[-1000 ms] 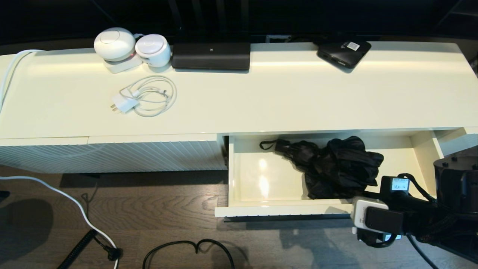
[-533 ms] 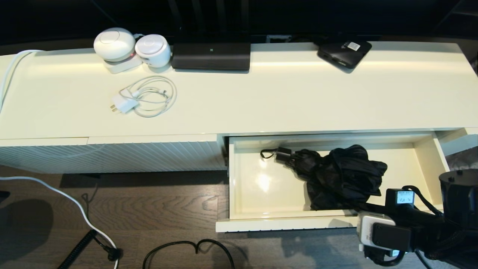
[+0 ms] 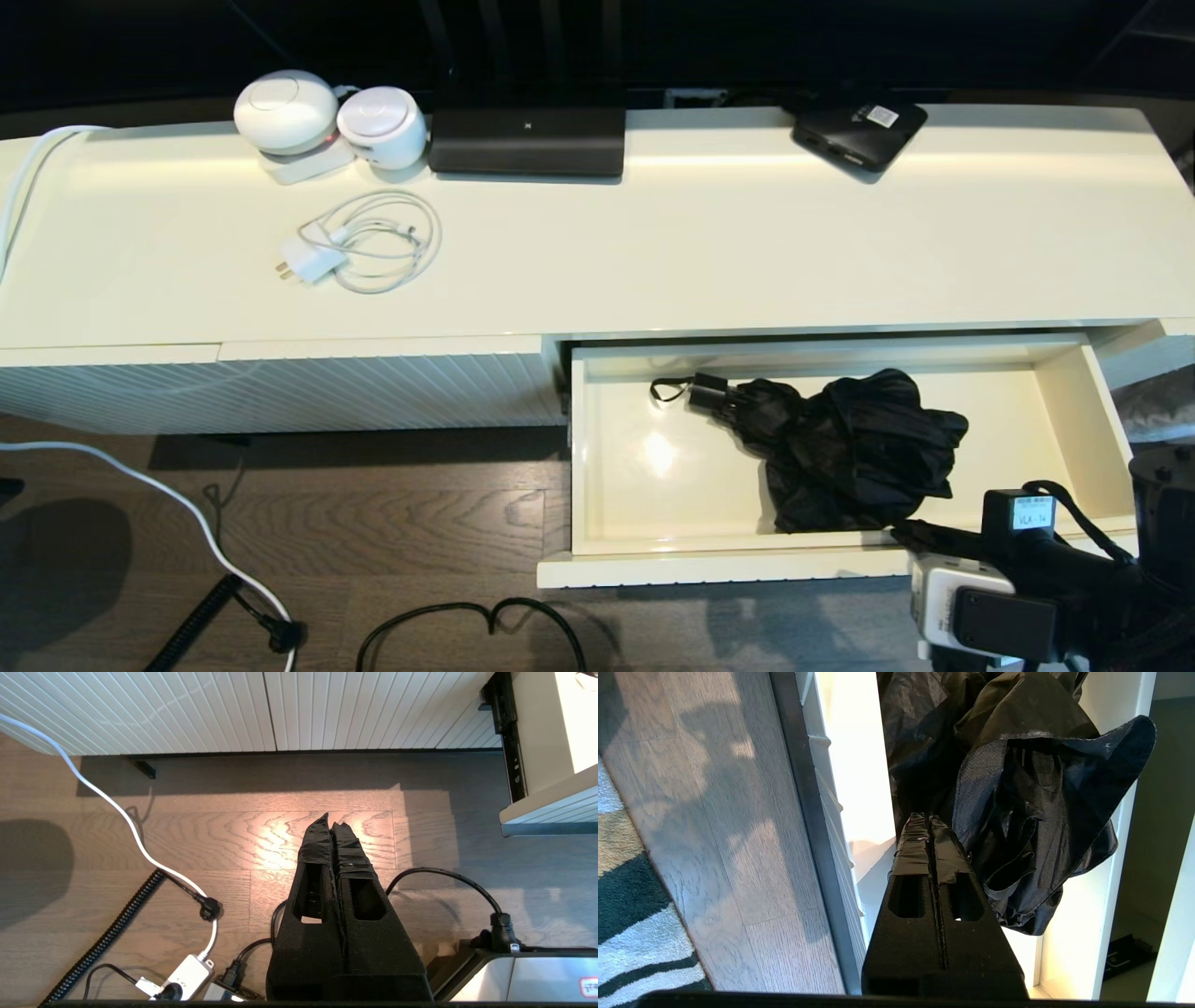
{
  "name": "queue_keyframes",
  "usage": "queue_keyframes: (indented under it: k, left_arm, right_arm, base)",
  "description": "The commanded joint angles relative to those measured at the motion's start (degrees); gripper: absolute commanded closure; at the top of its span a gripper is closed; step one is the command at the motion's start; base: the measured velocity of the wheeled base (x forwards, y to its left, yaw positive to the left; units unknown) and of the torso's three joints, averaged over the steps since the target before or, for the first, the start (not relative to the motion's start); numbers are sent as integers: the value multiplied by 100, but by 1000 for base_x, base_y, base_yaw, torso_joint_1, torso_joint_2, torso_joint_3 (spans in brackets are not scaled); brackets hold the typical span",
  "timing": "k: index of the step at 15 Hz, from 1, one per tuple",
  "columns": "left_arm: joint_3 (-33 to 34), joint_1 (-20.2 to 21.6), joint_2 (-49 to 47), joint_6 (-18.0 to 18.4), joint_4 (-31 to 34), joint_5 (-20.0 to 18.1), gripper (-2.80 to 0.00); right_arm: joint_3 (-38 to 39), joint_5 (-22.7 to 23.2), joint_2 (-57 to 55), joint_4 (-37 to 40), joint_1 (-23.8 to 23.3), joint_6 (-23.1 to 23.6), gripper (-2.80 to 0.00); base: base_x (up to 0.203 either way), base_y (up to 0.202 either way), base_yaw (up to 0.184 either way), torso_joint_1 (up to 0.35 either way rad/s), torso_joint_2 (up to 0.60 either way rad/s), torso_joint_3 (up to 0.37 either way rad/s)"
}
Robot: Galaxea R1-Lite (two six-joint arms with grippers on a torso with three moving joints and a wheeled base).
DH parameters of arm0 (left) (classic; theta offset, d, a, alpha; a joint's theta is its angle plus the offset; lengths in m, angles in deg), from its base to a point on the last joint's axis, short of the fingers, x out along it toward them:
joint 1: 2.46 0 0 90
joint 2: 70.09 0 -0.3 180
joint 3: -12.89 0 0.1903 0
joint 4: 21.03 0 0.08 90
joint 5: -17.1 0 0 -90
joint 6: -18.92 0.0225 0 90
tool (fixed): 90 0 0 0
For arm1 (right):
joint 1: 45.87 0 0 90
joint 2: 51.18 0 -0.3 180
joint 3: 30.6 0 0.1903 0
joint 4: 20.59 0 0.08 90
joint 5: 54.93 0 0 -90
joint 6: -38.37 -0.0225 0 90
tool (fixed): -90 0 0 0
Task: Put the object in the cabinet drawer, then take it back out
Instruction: Open the drawer
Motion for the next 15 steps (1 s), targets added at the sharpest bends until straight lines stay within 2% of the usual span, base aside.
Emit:
queue_keyframes:
  k: [1,4,9,10,15]
  left_arm:
    - [0,3,10,-4,-2,1,0]
    - [-4,6,10,0,-2,1,0]
    - [0,7,10,5,-2,1,0]
    - [0,-1,10,-3,-2,1,0]
    - [0,-1,10,5,-2,1,0]
  right_arm:
    - [-38,0,77,-56,2,48,0]
    - [-446,-2,72,-36,-29,171,0]
    - [-998,121,228,40,-164,1106,0]
    - [-1002,149,216,47,-197,1168,-280]
    - [-1385,205,-232,156,-387,1230,-280]
  base:
    - [0,0,0,0,0,0]
    - [0,0,0,0,0,0]
    - [0,0,0,0,0,0]
    - [0,0,0,0,0,0]
    - [0,0,0,0,0,0]
